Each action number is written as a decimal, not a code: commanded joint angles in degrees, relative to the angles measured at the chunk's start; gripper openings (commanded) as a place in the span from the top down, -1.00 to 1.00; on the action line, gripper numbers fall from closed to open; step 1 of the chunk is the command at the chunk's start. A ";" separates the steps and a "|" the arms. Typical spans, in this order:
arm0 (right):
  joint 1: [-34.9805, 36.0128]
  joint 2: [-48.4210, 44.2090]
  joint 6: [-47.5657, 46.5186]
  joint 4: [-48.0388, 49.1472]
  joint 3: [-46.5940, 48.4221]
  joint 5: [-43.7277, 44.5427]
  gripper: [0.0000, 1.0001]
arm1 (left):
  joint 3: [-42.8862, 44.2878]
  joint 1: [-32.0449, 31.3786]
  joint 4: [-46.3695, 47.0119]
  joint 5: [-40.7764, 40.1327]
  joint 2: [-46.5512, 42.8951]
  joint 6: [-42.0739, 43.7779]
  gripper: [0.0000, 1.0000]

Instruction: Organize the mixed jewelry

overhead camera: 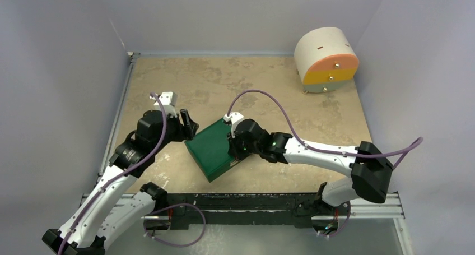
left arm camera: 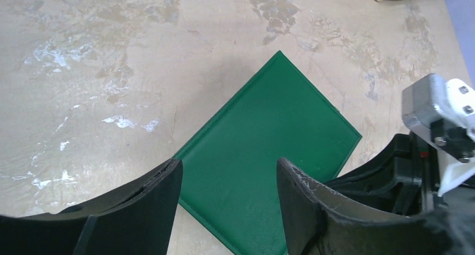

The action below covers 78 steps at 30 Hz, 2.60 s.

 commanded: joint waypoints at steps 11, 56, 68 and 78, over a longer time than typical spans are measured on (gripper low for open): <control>0.96 2.37 0.34 -1.43 0.33 -1.14 1.00 | -0.52 -0.14 3.32 -4.30 -2.09 0.61 -0.30; 5.08 -14.20 2.84 -5.68 -4.41 21.58 0.08 | -16.11 -0.14 0.70 -4.06 0.15 -34.93 -0.57; 4.99 -23.28 4.82 -7.54 -11.02 24.11 -0.36 | -22.98 -0.13 20.41 6.33 10.95 -38.49 -0.56; 4.65 -27.02 7.32 -9.47 -14.88 25.85 -0.53 | -14.79 -0.14 27.80 12.22 27.03 -32.11 -0.53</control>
